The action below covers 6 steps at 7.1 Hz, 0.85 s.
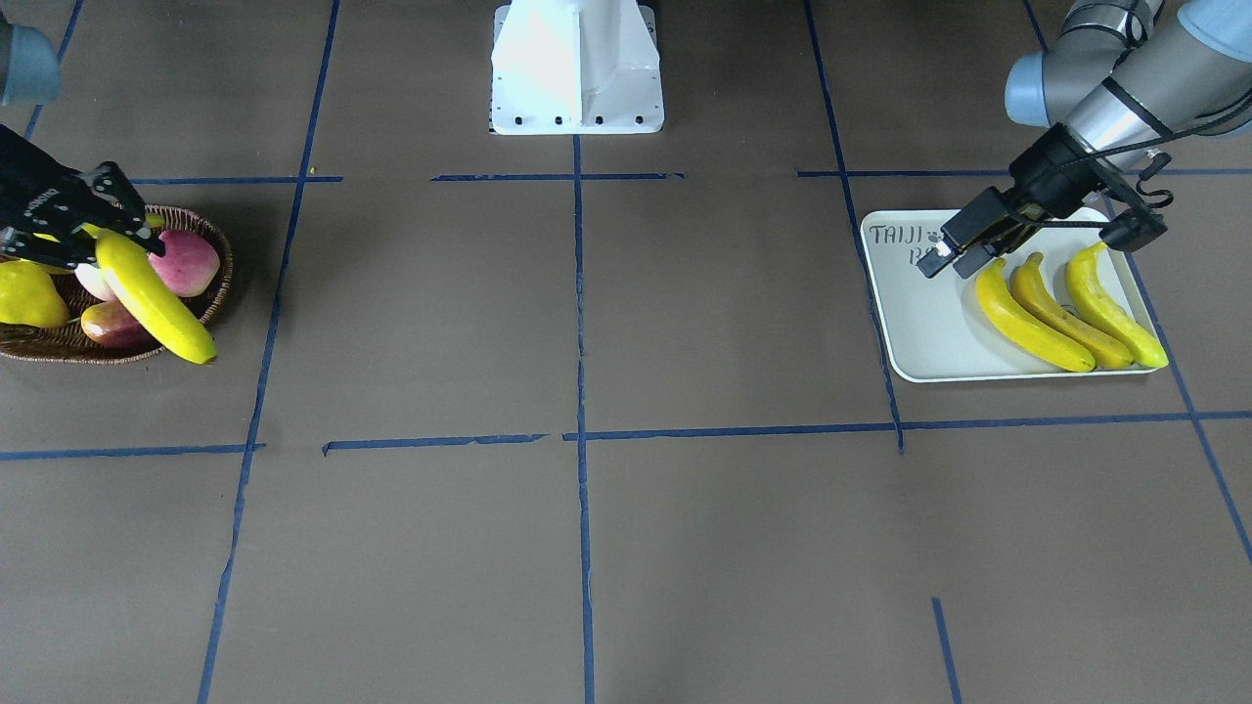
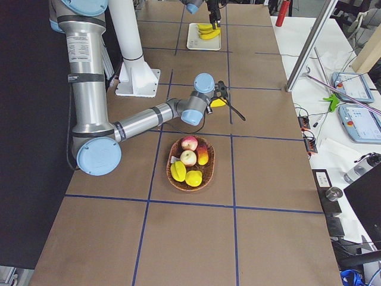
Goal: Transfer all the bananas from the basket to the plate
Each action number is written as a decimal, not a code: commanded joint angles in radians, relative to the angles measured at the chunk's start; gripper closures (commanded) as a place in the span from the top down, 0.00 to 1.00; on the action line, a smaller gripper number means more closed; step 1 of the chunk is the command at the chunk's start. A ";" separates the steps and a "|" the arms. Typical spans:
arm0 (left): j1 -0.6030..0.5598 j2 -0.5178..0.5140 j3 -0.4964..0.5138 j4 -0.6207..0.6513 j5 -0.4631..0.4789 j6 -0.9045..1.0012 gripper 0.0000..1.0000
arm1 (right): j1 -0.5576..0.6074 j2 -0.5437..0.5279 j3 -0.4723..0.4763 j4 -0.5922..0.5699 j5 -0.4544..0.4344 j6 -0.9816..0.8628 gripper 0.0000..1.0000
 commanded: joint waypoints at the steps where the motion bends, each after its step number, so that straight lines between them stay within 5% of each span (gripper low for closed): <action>1: 0.055 -0.087 0.018 0.000 0.001 -0.110 1.00 | -0.157 0.153 0.002 -0.001 -0.155 0.200 0.12; 4: 0.124 -0.200 0.035 0.016 0.008 -0.297 0.99 | -0.372 0.342 -0.008 -0.084 -0.460 0.360 0.08; 6: 0.146 -0.265 0.035 0.115 0.053 -0.419 0.99 | -0.421 0.469 -0.008 -0.233 -0.546 0.438 0.06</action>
